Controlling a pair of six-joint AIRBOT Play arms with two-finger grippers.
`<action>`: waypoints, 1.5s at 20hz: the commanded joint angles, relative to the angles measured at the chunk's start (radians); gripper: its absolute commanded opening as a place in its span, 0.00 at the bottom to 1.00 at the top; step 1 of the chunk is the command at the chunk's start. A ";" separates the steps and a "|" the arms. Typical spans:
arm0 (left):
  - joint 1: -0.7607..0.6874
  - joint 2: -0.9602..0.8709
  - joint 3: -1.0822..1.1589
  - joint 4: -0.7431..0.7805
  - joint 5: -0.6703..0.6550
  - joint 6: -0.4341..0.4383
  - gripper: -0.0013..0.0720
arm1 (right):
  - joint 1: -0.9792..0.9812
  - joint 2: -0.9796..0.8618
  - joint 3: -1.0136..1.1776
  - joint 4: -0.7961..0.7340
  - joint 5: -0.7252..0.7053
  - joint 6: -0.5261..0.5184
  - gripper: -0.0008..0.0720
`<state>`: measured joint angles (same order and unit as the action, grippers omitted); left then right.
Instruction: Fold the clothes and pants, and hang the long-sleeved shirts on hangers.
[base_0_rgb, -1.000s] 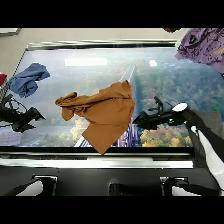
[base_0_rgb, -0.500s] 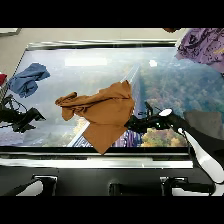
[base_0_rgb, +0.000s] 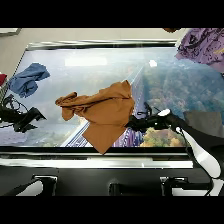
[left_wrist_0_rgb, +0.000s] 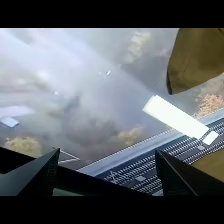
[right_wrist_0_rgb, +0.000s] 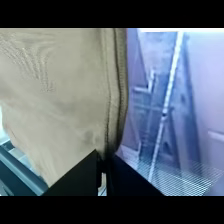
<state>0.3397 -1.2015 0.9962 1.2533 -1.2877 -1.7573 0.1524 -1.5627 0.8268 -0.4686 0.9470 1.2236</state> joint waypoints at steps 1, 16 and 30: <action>0.000 -0.012 -0.035 -0.081 0.114 0.060 0.92 | 0.000 0.018 0.011 0.000 0.038 -0.004 0.05; -0.110 -0.279 -0.126 -0.467 0.370 0.270 0.92 | 0.000 0.069 0.011 -0.015 0.046 0.049 0.05; -0.178 -0.358 -0.126 -0.487 0.422 0.276 0.04 | 0.000 0.143 0.011 -0.023 0.030 0.090 0.05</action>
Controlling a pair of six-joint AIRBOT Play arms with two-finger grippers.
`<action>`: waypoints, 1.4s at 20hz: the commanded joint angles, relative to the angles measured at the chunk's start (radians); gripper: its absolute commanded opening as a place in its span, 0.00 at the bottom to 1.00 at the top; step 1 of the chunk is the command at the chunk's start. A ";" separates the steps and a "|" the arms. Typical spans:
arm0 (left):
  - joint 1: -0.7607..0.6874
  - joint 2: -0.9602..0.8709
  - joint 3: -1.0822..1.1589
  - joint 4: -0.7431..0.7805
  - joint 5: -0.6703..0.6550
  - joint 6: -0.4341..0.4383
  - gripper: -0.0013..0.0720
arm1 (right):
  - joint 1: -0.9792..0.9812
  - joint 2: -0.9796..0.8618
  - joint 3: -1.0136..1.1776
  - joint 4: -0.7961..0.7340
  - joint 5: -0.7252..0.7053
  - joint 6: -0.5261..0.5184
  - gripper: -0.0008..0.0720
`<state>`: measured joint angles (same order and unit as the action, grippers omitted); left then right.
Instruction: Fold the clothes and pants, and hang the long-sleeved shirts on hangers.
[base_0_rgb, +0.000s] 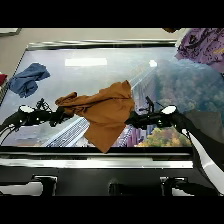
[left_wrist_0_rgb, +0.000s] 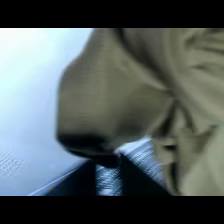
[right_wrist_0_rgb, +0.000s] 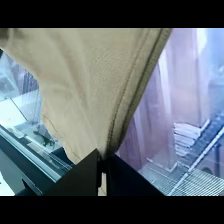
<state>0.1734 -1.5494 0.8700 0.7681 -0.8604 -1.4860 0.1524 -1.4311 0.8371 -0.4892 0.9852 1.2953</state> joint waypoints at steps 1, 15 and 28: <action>-0.011 -0.007 0.006 -0.002 -0.014 0.006 0.04 | 0.000 0.014 0.001 -0.003 -0.009 0.023 0.05; 0.057 0.363 0.844 0.580 -0.305 -0.156 0.04 | -0.374 0.210 0.872 -0.235 0.298 0.125 0.05; 0.057 0.783 1.141 0.904 -0.482 -0.356 0.04 | -0.497 0.601 1.259 -0.641 0.233 0.230 0.05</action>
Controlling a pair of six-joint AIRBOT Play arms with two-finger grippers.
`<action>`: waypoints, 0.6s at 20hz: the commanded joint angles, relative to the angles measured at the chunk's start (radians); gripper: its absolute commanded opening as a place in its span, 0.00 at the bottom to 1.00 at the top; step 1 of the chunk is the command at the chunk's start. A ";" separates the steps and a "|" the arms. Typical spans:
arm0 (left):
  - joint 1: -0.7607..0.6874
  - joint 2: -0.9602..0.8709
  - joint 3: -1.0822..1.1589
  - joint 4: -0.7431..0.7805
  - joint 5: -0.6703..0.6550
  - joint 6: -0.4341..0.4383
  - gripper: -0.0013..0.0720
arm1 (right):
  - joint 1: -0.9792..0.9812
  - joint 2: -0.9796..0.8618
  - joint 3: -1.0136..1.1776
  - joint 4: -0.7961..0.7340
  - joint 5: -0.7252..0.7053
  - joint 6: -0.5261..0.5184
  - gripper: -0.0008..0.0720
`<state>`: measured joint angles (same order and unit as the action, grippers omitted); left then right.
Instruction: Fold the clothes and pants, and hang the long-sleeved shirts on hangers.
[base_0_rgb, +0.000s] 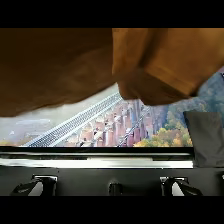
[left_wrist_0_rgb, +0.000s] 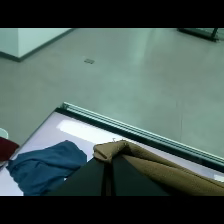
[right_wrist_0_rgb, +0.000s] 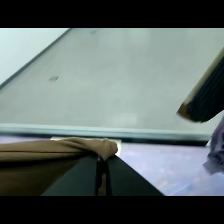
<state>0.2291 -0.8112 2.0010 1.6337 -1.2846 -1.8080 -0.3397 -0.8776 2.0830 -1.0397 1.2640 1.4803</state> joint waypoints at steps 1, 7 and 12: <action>0.001 0.032 0.001 0.038 -0.069 -0.034 0.04 | -0.005 0.032 0.013 -0.089 -0.052 0.073 0.05; -0.005 -0.188 -0.209 -0.109 -0.096 0.065 0.04 | 0.041 -0.231 -0.101 -0.025 0.106 0.211 0.05; -0.058 -0.577 -0.375 -0.111 -0.005 0.109 0.04 | 0.242 -0.623 -0.182 -0.254 0.100 0.209 0.05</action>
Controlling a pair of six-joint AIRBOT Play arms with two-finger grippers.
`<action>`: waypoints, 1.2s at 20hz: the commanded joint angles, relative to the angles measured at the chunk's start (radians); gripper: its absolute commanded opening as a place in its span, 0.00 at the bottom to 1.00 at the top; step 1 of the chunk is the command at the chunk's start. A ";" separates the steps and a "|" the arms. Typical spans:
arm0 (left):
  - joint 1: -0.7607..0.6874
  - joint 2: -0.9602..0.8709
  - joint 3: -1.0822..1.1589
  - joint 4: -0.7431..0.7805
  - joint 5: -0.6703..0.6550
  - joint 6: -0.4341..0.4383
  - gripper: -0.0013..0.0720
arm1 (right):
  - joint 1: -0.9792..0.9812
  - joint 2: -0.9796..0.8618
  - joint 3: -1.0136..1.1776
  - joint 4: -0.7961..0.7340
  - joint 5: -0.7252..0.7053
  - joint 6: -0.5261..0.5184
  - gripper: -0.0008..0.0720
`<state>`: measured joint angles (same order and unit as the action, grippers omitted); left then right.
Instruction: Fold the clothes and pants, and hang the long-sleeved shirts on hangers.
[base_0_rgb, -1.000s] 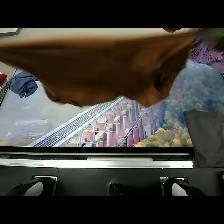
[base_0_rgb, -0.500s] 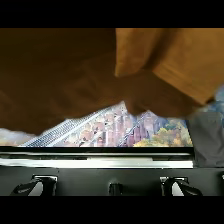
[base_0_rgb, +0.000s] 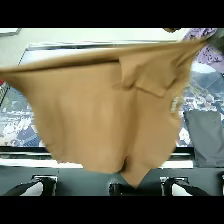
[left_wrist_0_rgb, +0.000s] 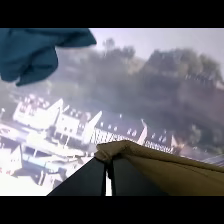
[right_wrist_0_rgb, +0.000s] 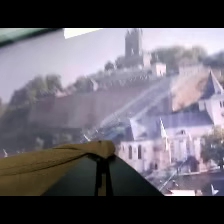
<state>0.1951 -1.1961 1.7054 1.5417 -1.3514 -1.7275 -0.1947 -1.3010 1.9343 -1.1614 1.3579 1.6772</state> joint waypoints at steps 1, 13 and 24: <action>-0.036 -0.279 -0.079 -0.015 0.111 0.024 0.04 | 0.133 -0.282 -0.034 -0.195 -0.029 0.028 0.05; -0.077 -0.615 0.013 -0.015 0.288 -0.012 0.04 | 0.172 -0.604 -0.032 -0.269 -0.298 0.193 0.05; -0.079 -0.673 0.013 -0.201 -0.068 -0.013 0.04 | 0.172 -0.635 -0.032 -0.294 -0.046 0.178 0.05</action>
<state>0.1173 -1.8431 1.7172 1.4166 -1.3205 -1.7390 -0.0231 -1.9213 1.9018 -1.4517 1.2602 1.8603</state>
